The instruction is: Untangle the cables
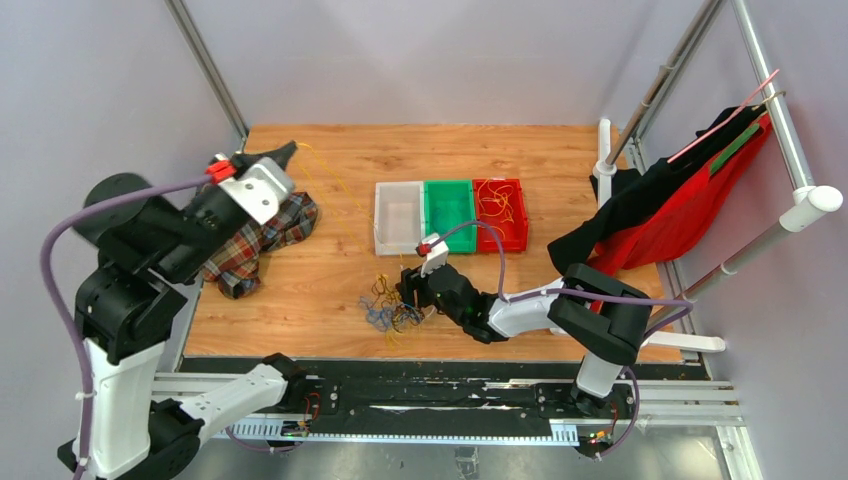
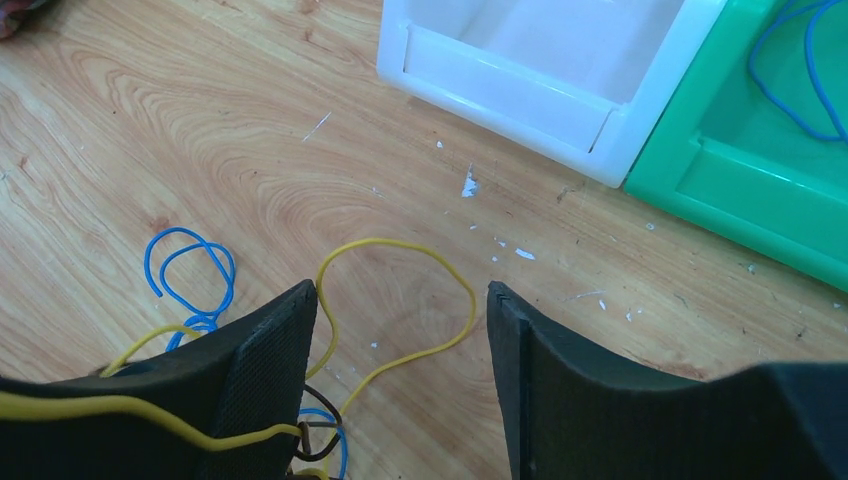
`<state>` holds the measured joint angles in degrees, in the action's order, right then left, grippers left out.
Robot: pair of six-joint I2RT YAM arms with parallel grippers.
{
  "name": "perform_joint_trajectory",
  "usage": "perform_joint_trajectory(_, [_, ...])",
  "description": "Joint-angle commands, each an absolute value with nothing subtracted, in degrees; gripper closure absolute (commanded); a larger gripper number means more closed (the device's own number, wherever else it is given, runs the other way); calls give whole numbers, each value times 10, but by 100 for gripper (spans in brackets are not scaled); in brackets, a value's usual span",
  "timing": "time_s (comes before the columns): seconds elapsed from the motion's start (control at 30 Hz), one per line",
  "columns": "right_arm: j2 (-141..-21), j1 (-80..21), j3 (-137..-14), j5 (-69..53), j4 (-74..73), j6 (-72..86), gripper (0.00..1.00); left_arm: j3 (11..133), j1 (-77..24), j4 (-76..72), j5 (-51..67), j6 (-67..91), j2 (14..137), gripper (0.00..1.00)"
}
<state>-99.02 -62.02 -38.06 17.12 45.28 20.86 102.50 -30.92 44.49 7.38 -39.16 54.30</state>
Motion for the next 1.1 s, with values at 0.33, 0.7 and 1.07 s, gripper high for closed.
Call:
perform_joint_trajectory(0.33, [-919, -639, -366, 189, 437, 201, 33, 1061, -307, 141, -49, -353, 531, 99])
perform_joint_trajectory(0.7, [-748, -652, -479, 145, 323, 98, 30, 1003, -307, 230, 49, -301, 508, 100])
perform_joint_trajectory(1.07, [-744, -663, -597, 48, 282, 45, 29, 991, -307, 298, 108, -315, 507, 99])
